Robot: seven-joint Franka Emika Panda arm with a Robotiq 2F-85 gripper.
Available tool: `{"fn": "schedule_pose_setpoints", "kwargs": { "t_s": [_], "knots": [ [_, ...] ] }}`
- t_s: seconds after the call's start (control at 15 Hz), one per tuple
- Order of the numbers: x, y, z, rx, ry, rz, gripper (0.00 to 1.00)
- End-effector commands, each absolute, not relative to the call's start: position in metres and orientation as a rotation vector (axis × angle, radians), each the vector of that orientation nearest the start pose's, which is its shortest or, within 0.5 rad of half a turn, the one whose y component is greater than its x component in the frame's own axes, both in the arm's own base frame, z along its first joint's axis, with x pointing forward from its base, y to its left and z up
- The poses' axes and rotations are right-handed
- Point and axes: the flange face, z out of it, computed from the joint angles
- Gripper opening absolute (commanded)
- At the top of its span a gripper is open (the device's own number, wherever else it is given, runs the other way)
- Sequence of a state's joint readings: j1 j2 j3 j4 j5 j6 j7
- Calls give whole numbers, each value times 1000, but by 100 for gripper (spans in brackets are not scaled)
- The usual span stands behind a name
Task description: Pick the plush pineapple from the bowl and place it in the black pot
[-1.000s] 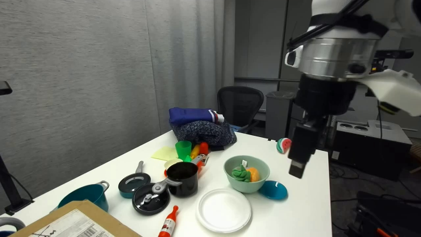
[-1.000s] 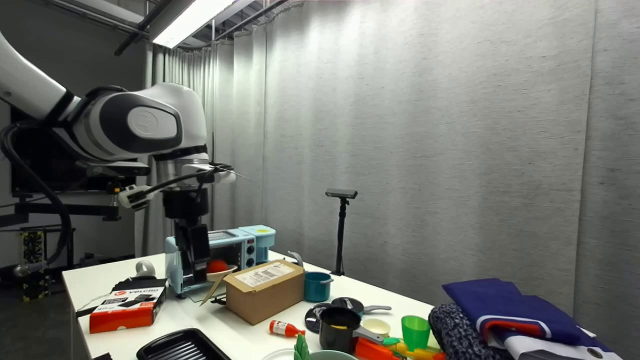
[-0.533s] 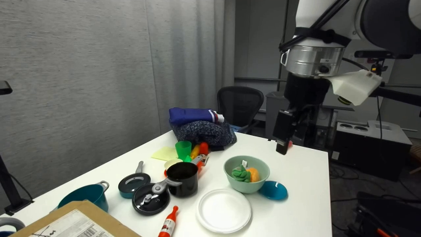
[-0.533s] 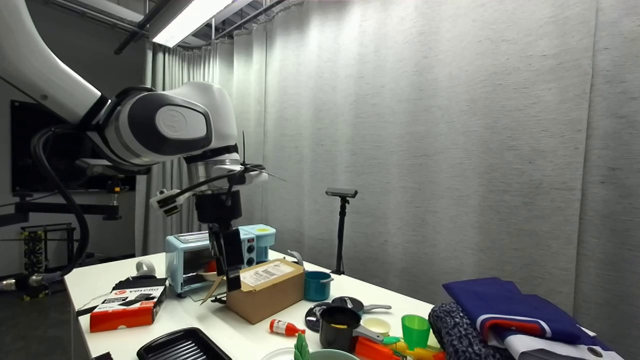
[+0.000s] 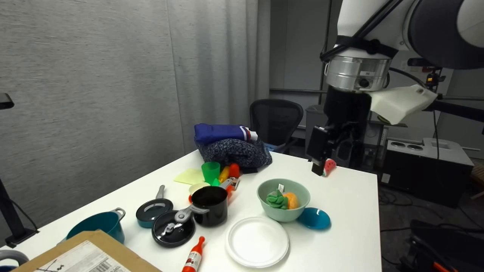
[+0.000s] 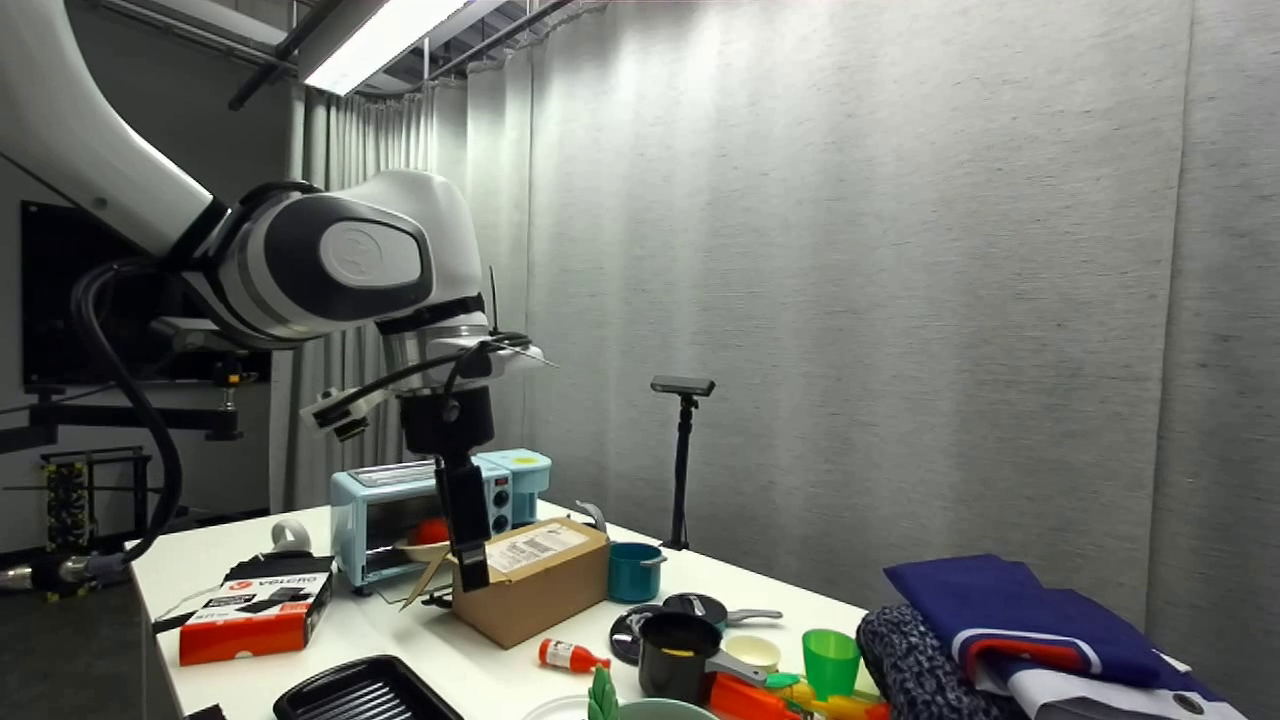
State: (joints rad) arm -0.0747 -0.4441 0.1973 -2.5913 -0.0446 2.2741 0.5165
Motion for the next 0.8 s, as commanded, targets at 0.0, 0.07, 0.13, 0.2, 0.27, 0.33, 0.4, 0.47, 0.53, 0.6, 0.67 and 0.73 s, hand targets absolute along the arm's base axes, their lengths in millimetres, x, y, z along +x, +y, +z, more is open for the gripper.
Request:
{"fn": "schedule_pose_setpoints", "kwargs": {
  "t_s": [0.0, 0.07, 0.13, 0.2, 0.27, 0.33, 0.4, 0.47, 0.53, 0.6, 0.67, 0.73],
  "knots": [
    [428, 22, 396, -3091, 833, -279, 100],
    [434, 16, 389, -3088, 848, -285, 100],
    [438, 10, 383, -3109, 826, -283, 100],
    [444, 1, 376, -3130, 802, -263, 100],
    [447, -6, 368, -3149, 785, -237, 100],
    [440, -36, 367, -3162, 792, -212, 100],
    [442, -47, 361, -3173, 815, -203, 100],
    [443, -63, 358, -3170, 876, -219, 100],
    [445, -75, 356, -3157, 940, -253, 100],
    [447, -85, 353, -3127, 1002, -286, 100],
    [449, -94, 350, -3098, 1063, -309, 100],
    [450, -101, 347, -3058, 1123, -326, 100]
  ]
}}
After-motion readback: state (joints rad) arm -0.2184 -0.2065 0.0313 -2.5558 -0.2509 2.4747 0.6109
